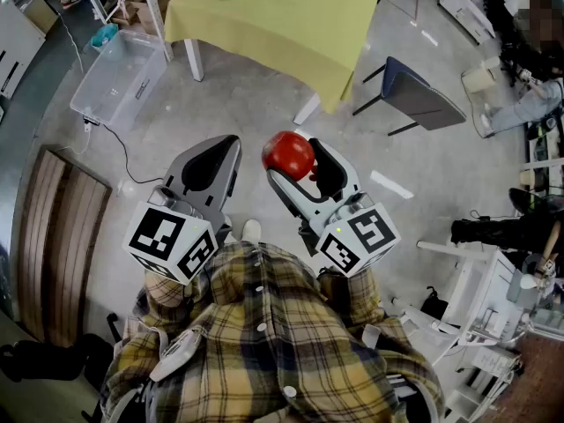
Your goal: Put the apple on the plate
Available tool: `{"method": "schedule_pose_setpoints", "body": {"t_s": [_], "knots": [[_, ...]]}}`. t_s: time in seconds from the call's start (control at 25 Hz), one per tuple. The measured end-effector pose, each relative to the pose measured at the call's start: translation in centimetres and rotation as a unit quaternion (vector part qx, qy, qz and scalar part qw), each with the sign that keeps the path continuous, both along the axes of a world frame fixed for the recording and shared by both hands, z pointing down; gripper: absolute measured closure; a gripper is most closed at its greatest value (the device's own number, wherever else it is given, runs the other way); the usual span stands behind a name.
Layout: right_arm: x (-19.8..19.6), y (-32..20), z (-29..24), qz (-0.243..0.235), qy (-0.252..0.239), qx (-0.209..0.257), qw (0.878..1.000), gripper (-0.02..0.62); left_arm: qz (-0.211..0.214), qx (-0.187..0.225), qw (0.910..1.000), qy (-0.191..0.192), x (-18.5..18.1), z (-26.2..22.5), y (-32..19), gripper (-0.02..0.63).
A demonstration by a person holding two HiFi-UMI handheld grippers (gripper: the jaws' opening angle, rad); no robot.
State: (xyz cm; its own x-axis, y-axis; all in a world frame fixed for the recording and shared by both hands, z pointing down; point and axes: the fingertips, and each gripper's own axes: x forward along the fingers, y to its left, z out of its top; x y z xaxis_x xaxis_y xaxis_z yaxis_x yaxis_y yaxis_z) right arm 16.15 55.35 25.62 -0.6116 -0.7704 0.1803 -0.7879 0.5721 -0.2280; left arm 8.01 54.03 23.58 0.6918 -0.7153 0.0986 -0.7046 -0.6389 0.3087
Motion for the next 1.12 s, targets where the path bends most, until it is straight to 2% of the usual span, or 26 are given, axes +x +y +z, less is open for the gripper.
{"method": "schedule_pose_setpoints", "body": {"t_s": [0.36,0.68,1.12], "knots": [[2.3,0.5,0.0,-0.002,-0.003,0.007,1.0,0.245,-0.004,0.002,1.0,-0.009,2.0,0.6,0.4,0.6],[2.9,1.3,0.7,-0.015,-0.017,0.005,1.0,0.245,-0.034,0.001,0.9994,-0.009,2.0,1.0,1.4,0.6],[0.8,-1.1,1.3,-0.041,-0.025,-0.005,0.999,0.245,-0.06,-0.01,0.9981,-0.008,-0.3,1.8,-0.4,0.6]]}}
